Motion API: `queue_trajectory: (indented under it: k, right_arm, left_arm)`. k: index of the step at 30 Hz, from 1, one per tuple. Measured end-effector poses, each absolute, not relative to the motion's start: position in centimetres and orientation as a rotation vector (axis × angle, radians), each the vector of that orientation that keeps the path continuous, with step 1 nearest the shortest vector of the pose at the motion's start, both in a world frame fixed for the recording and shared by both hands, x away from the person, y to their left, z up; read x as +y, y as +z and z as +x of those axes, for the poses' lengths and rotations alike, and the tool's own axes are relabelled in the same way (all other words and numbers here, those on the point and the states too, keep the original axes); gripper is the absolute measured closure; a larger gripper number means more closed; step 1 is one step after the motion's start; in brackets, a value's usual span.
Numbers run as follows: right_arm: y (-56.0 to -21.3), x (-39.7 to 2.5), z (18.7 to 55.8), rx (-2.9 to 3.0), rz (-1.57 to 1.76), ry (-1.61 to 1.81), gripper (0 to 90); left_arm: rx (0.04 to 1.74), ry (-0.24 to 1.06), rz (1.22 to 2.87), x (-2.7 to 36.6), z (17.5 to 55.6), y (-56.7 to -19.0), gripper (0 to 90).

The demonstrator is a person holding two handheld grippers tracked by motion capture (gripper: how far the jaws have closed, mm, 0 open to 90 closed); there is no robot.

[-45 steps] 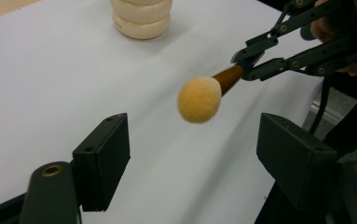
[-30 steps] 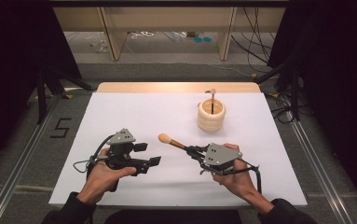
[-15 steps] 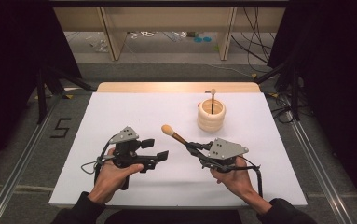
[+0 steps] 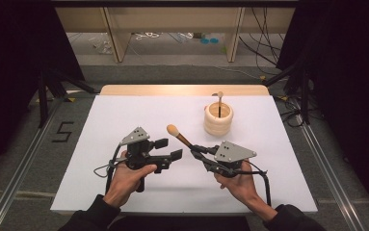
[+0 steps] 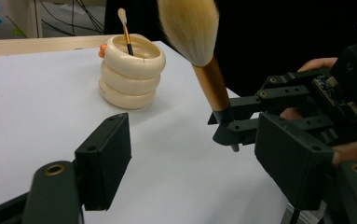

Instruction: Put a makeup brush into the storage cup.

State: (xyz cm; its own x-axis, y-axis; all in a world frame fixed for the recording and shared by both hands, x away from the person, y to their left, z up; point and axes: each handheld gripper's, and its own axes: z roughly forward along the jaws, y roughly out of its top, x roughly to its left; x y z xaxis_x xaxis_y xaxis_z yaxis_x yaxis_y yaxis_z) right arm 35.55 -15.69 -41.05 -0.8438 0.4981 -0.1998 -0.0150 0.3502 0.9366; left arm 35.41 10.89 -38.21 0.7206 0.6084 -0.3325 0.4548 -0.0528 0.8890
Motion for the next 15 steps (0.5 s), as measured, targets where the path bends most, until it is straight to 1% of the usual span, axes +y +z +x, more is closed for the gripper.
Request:
queue_trajectory:
  k: [1, 15]
  right_arm:
    - [-41.07, -15.62, 35.58, 2.156, 0.420, 1.519, 78.8]
    - [-41.27, -14.85, 35.66, 2.148, 0.467, 1.584, 78.8]
  left_arm:
    - [0.878, 0.151, 1.675, 10.76, 35.35, -38.22, 27.2]
    - [0.862, 0.168, 1.615, 10.31, 35.56, -38.20, 31.8]
